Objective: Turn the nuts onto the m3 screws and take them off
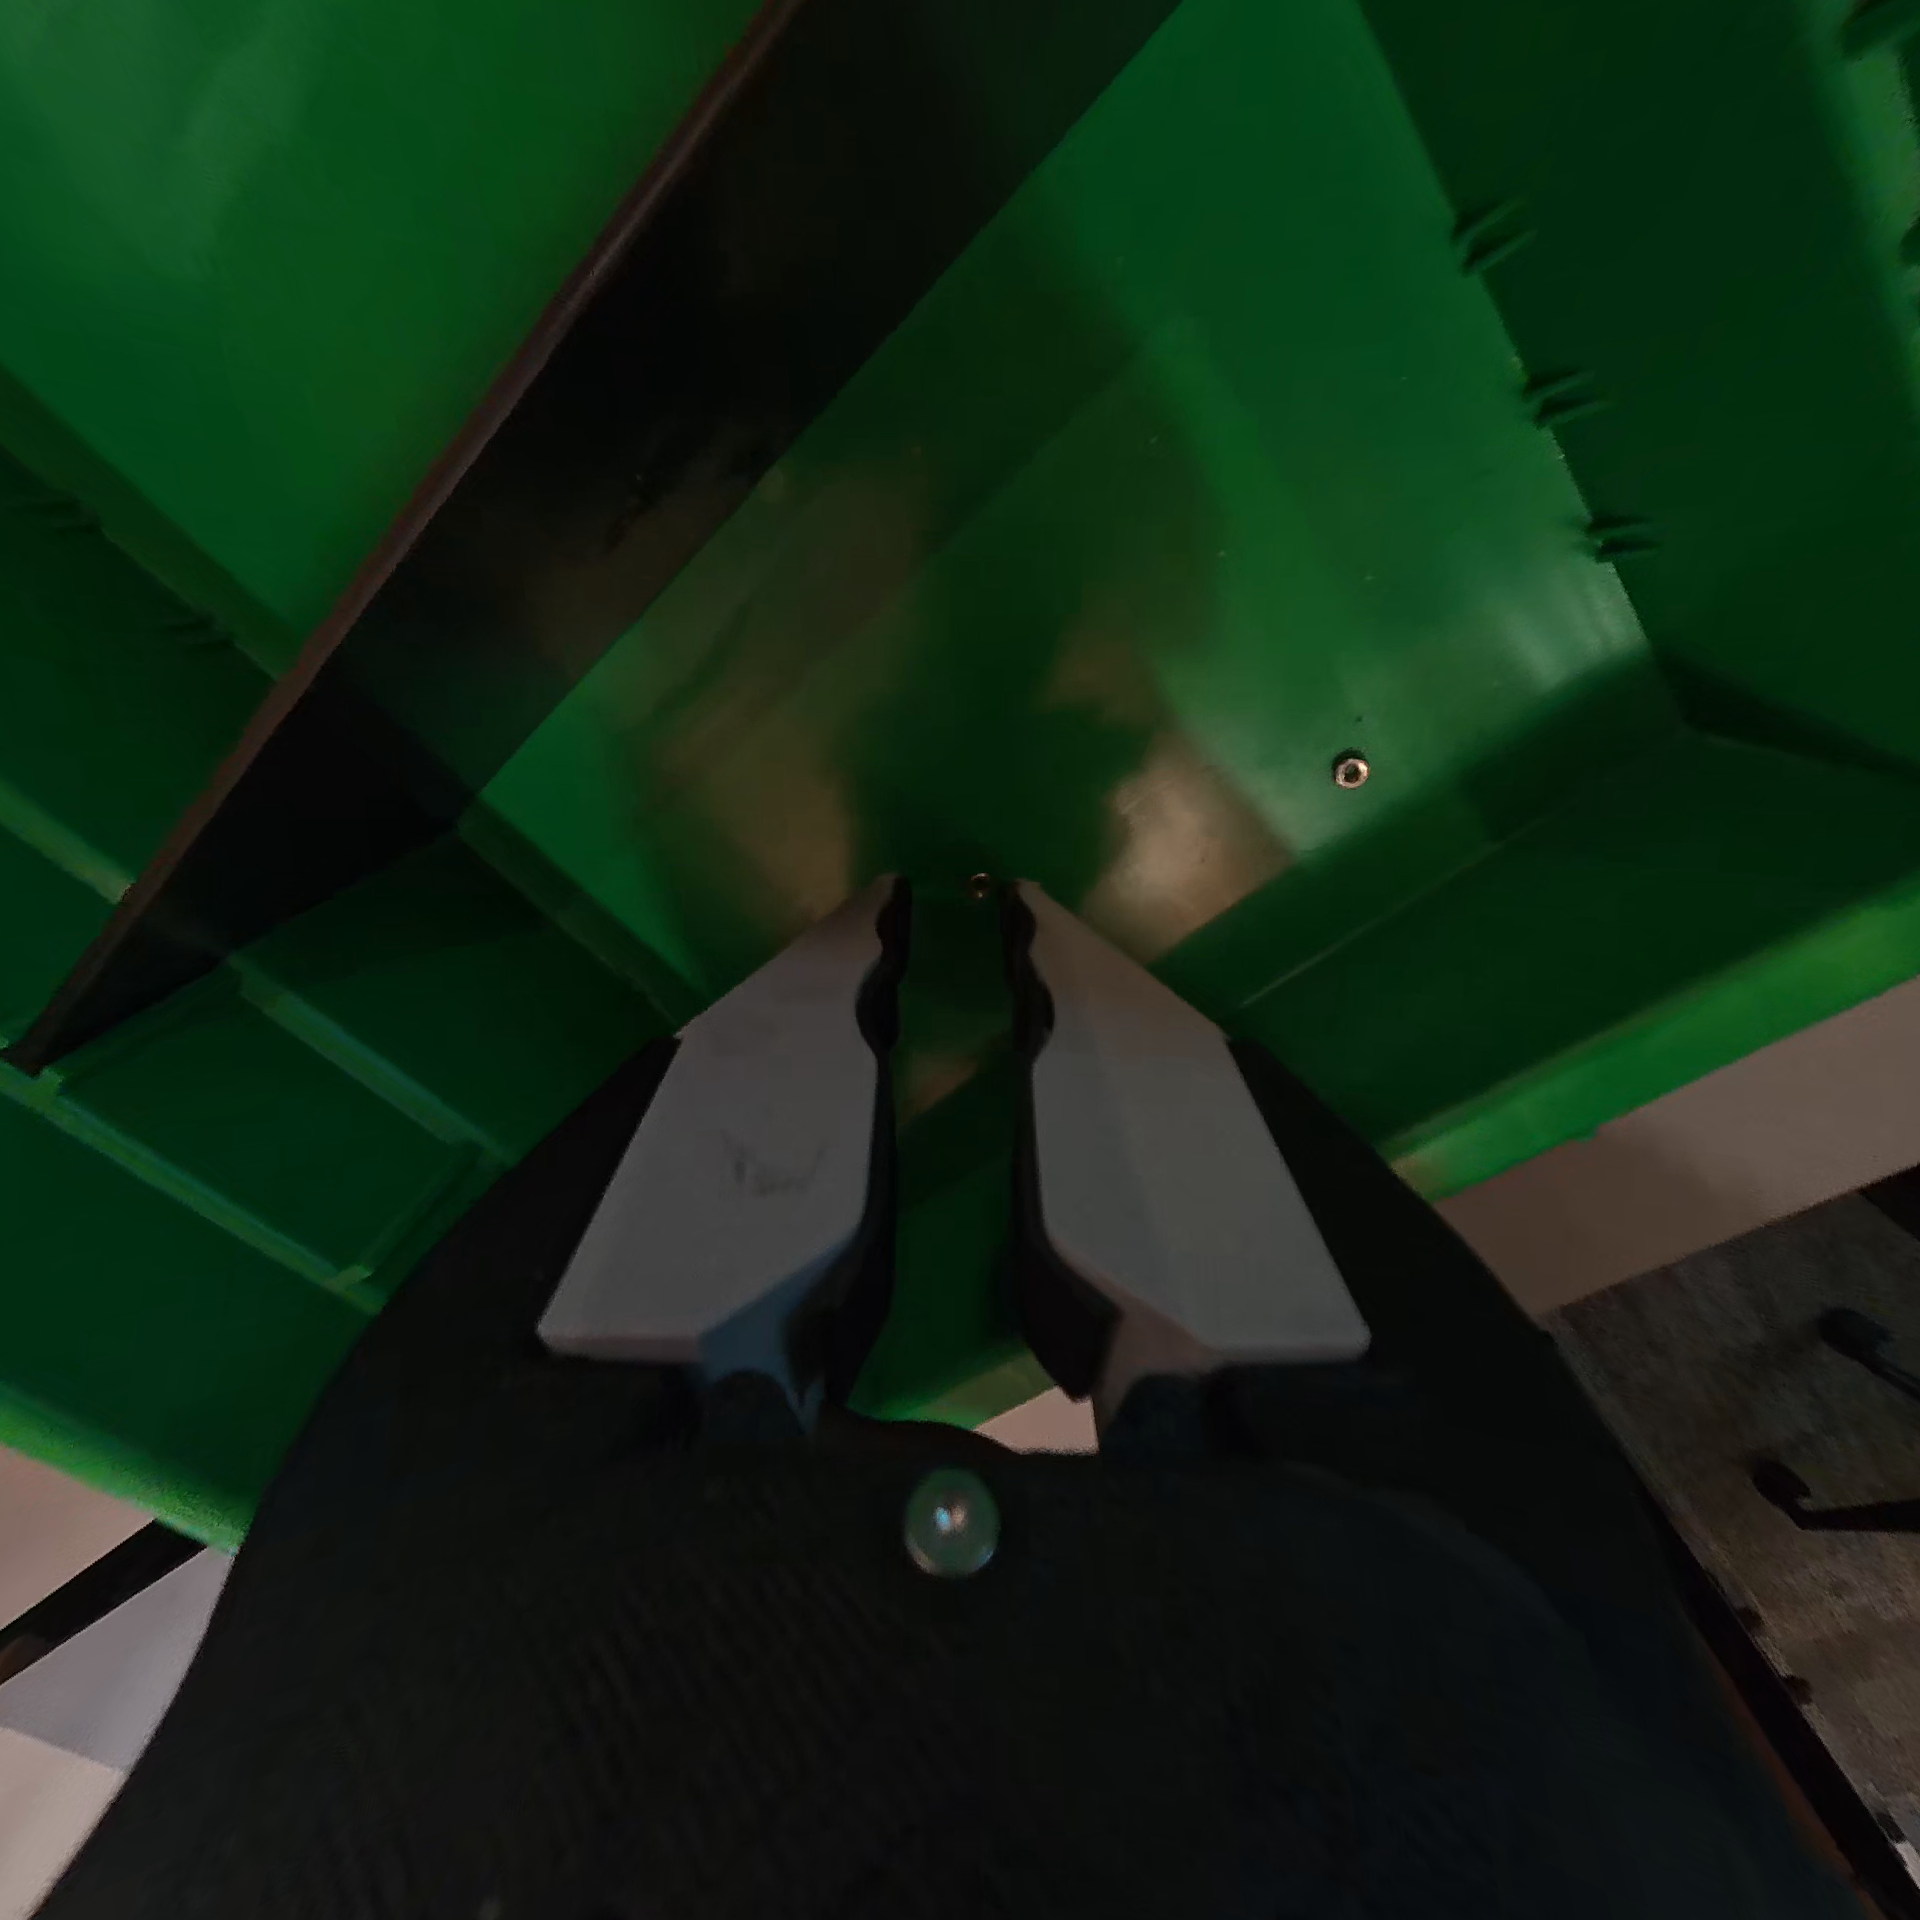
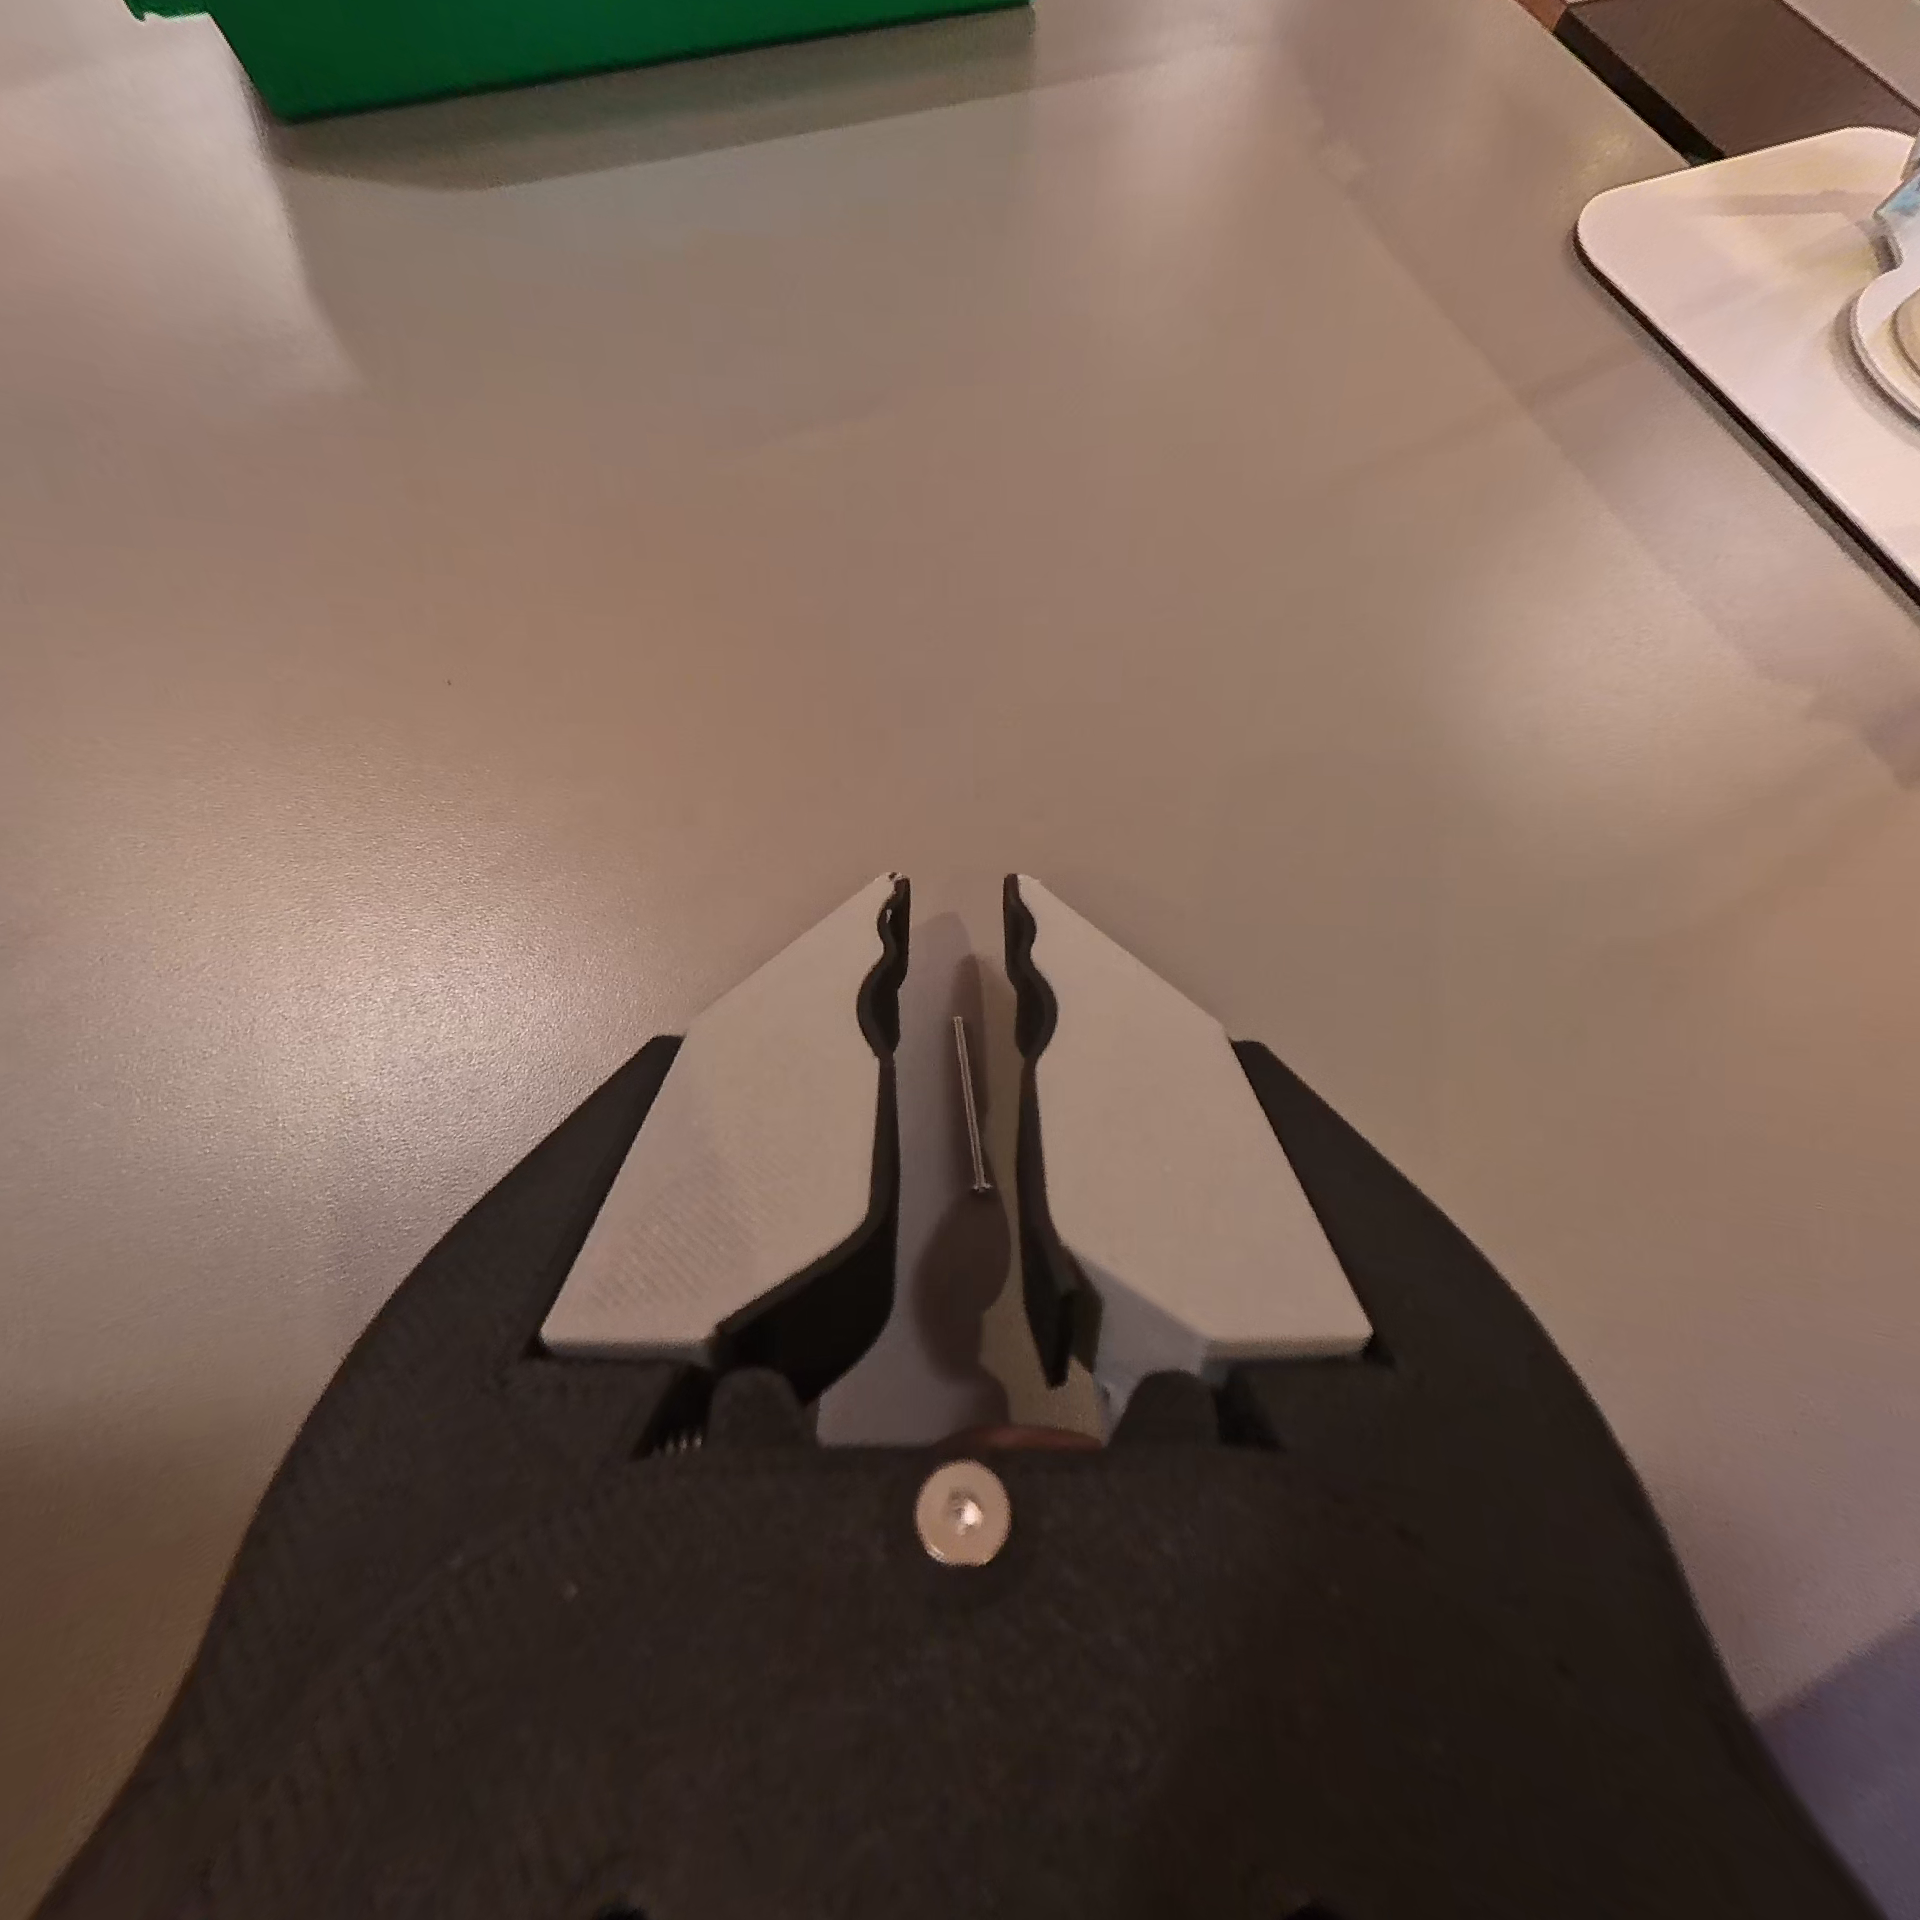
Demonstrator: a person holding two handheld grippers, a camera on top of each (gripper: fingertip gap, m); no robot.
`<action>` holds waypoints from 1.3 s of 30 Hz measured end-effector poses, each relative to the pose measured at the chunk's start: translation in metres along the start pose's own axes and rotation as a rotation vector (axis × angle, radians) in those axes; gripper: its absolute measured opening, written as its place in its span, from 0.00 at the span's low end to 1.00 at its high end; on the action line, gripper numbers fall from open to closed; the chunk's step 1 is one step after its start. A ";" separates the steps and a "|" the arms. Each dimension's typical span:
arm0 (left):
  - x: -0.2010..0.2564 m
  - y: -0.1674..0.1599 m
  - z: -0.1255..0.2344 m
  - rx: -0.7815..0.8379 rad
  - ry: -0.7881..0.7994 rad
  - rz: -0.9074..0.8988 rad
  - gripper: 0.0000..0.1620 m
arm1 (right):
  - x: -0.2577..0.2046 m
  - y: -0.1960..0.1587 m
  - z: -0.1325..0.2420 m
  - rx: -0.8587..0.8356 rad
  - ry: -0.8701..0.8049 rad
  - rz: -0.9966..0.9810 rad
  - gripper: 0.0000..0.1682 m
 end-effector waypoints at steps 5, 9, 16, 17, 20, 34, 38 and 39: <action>0.000 0.000 -0.002 -0.004 0.002 -0.001 0.10 | 0.000 0.000 0.000 0.000 -0.002 0.000 0.09; -0.001 0.000 -0.003 -0.004 0.008 -0.003 0.09 | 0.000 0.000 0.000 -0.001 -0.001 0.000 0.09; -0.002 -0.001 -0.003 0.002 0.038 -0.032 0.03 | -0.001 0.002 0.001 0.007 -0.002 0.005 0.09; -0.001 -0.001 -0.003 0.005 0.041 -0.035 0.03 | -0.001 0.002 0.001 0.008 -0.002 0.006 0.09; -0.001 -0.001 -0.003 0.008 0.042 -0.032 0.03 | -0.001 0.003 0.001 0.010 -0.002 0.007 0.09; -0.005 0.009 0.009 0.057 0.042 -0.019 0.00 | -0.001 0.001 0.000 0.001 -0.002 0.005 0.09; -0.006 0.007 0.007 0.050 0.050 -0.017 0.00 | -0.001 0.000 0.000 -0.002 0.000 0.006 0.09; -0.008 0.007 0.007 0.057 0.058 -0.007 0.00 | -0.001 0.000 0.000 -0.003 0.000 0.006 0.09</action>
Point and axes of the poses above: each gripper's, where its closed fingertips meet, z back along the fingers, y out of its top, x = y × z across the jaws, the point moved 2 cm from there along z, back along the fingers, and after that the axes turned 15 degrees about x, right-handed, at the moved point
